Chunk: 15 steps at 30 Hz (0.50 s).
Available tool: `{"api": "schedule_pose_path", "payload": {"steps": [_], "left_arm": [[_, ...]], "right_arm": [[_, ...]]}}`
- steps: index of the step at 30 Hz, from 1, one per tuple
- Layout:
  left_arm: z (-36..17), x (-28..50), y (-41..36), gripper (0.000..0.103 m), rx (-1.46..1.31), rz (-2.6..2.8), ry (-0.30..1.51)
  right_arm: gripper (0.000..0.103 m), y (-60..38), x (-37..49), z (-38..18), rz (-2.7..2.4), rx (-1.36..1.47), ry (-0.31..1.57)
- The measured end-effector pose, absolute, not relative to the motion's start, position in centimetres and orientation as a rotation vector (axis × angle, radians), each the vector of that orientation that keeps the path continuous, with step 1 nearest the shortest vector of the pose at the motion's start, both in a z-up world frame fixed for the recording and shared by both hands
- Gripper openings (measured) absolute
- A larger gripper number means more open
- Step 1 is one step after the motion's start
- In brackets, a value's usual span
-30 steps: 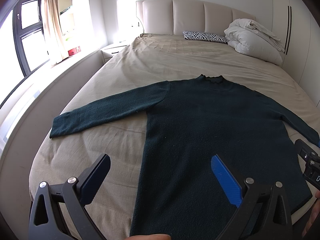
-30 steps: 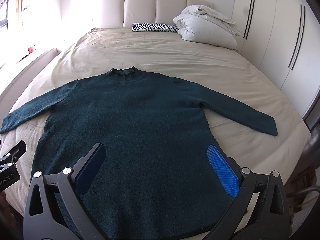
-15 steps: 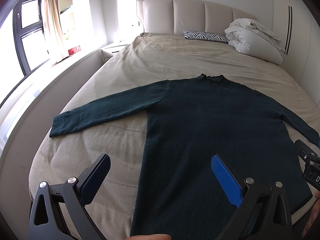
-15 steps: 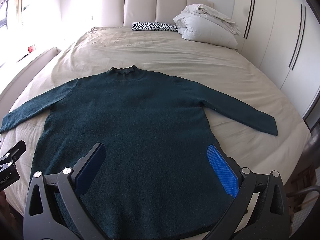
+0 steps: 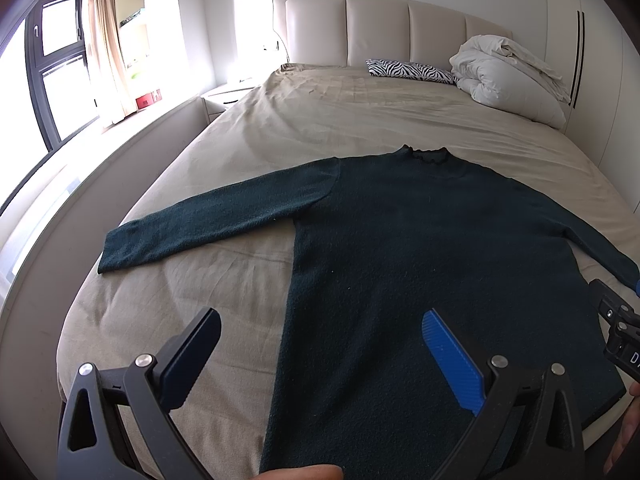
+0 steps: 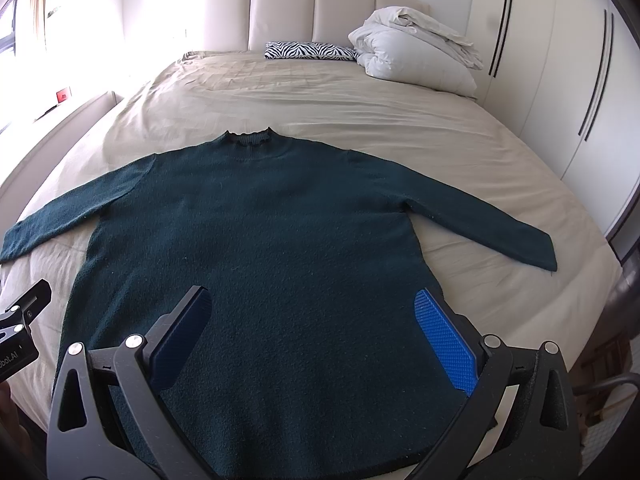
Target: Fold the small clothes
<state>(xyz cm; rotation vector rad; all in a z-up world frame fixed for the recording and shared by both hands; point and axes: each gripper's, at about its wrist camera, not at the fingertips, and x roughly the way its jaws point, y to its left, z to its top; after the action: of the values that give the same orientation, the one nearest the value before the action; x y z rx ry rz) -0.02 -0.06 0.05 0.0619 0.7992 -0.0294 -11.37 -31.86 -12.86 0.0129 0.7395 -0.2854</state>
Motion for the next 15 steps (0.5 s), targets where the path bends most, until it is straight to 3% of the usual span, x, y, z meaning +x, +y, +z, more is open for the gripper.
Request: {"api": "schedule_pose_path", "payload": {"steps": [15], "left_arm": [[-3.0,0.4,0.9,0.103,-0.011,-0.122,0.886]], "right_arm": [[0.103,-33.8,-10.3,-13.9,-0.276,0.075,0.773]]}}
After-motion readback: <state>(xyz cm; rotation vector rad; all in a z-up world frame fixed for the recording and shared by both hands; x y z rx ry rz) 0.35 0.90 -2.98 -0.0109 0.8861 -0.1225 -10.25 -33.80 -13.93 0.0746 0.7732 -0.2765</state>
